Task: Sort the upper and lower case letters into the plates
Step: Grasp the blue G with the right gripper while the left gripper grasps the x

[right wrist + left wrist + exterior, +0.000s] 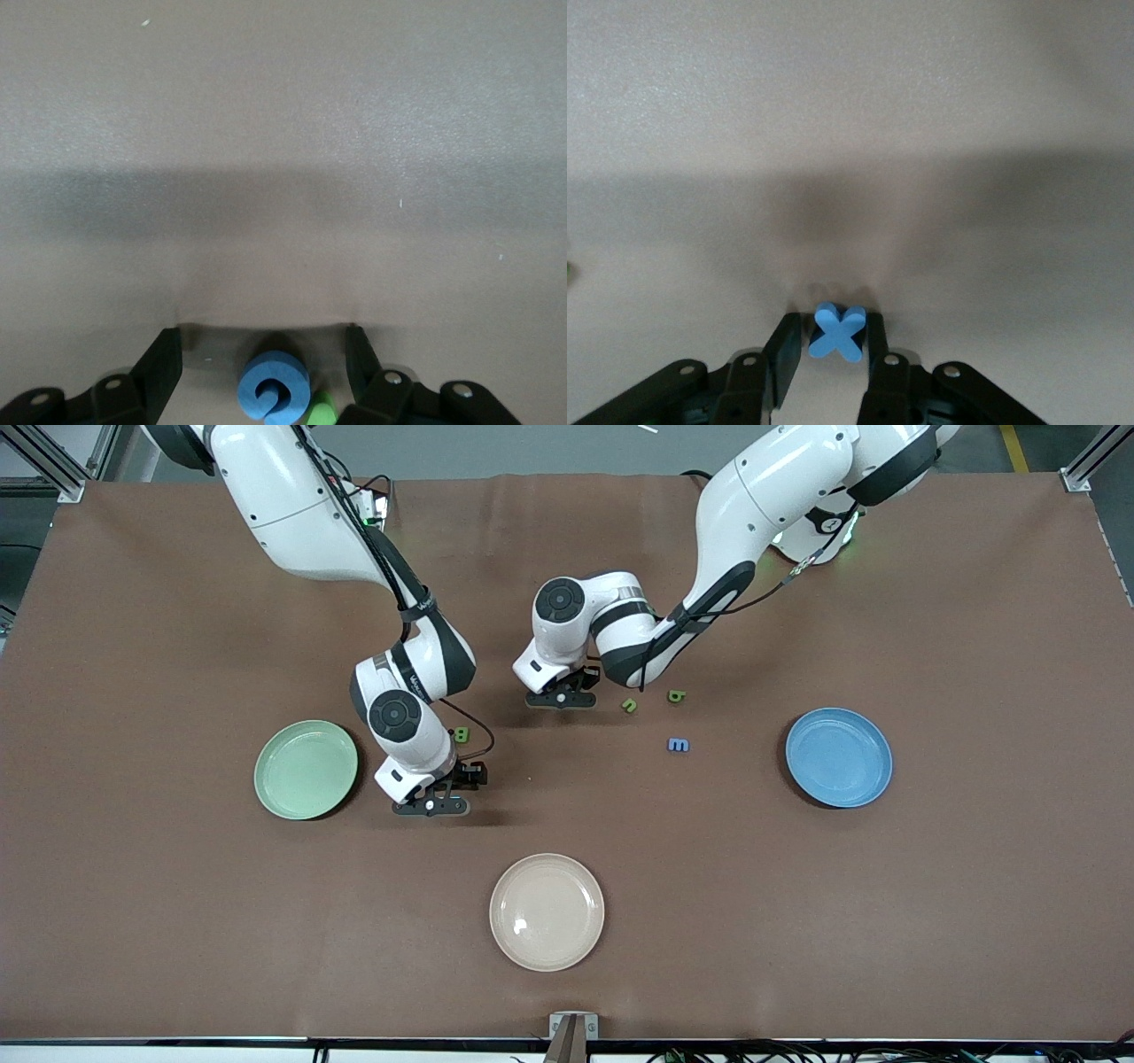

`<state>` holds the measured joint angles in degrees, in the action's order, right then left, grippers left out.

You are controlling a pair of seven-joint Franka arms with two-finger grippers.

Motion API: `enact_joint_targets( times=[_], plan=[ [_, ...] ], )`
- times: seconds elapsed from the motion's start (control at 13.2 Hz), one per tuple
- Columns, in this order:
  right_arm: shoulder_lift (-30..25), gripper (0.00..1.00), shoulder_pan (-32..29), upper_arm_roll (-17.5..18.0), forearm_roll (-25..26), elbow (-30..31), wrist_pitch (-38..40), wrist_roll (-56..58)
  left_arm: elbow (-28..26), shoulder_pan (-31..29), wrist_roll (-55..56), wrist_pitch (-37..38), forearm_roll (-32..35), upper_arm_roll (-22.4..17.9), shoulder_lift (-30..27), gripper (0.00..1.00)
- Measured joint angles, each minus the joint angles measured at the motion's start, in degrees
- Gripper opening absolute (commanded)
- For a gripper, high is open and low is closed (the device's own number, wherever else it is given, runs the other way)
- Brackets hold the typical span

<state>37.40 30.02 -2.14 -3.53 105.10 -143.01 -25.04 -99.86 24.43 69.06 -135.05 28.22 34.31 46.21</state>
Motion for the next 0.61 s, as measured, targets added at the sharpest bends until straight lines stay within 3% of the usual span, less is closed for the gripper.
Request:
enact_joint_targets(
  times=[0.23,0.61],
  plan=[
    [0.2,0.82,0.0,0.0,0.0,0.4,-0.2,0.0,0.1,0.0,0.0,0.1,0.0,0.0,-0.1,0.12],
    [-0.1,0.79,0.0,0.0,0.0,0.8,-0.1,0.0,0.4,-0.7,0.2,0.9,0.0,0.0,-0.1,0.09]
  ],
)
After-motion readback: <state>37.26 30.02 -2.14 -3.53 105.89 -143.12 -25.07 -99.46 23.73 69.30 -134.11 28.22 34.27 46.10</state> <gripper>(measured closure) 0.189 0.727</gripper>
